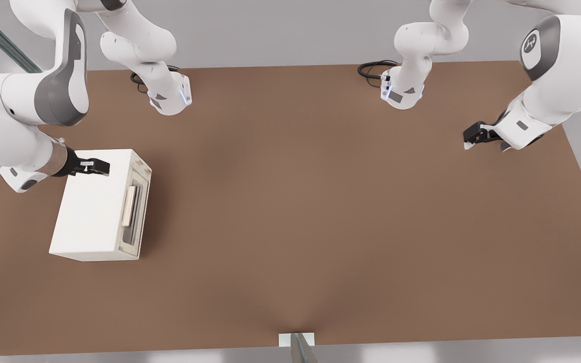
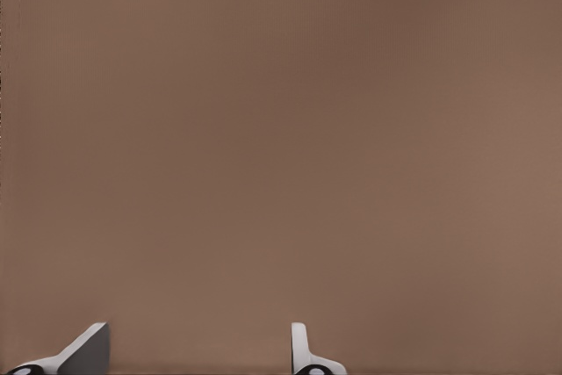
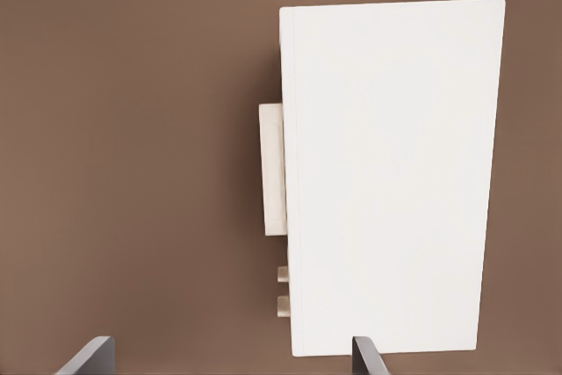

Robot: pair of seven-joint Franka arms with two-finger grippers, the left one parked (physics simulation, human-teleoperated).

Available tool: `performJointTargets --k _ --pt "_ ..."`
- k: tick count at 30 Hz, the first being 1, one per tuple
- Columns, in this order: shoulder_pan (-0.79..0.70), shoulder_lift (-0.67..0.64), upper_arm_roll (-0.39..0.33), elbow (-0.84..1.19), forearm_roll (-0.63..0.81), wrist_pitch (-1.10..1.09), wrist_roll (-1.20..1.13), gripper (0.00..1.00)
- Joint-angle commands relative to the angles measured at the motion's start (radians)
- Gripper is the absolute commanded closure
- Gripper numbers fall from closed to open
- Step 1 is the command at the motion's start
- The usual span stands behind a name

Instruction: Keep left arm still and open the oven door with right arm

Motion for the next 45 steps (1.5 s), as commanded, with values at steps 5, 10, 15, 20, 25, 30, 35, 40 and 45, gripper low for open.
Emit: performJointTargets --k 5,10,15,20,25,30,35,40,45 --pt "0.178 0.092 0.012 0.031 -0.279 -0.017 -0.041 0.0" --pt "0.365 0.264 0.012 0.031 -0.579 0.045 -0.081 0.79" --pt "0.409 0.35 0.01 0.008 -0.82 0.049 0.017 0.79" --pt "0.419 0.39 0.01 -0.053 -0.846 0.032 0.255 0.79" --pt "0.414 0.371 0.01 -0.121 -0.846 0.037 0.296 0.79" --pt "0.408 0.311 0.01 -0.246 -0.846 0.074 0.313 0.79" --pt "0.388 0.336 0.006 -0.263 -0.846 0.1 0.327 0.79" --pt "0.379 0.341 0.006 -0.285 -0.846 0.117 0.327 0.79" --pt "0.371 0.339 0.006 -0.309 -0.846 0.14 0.342 0.79"
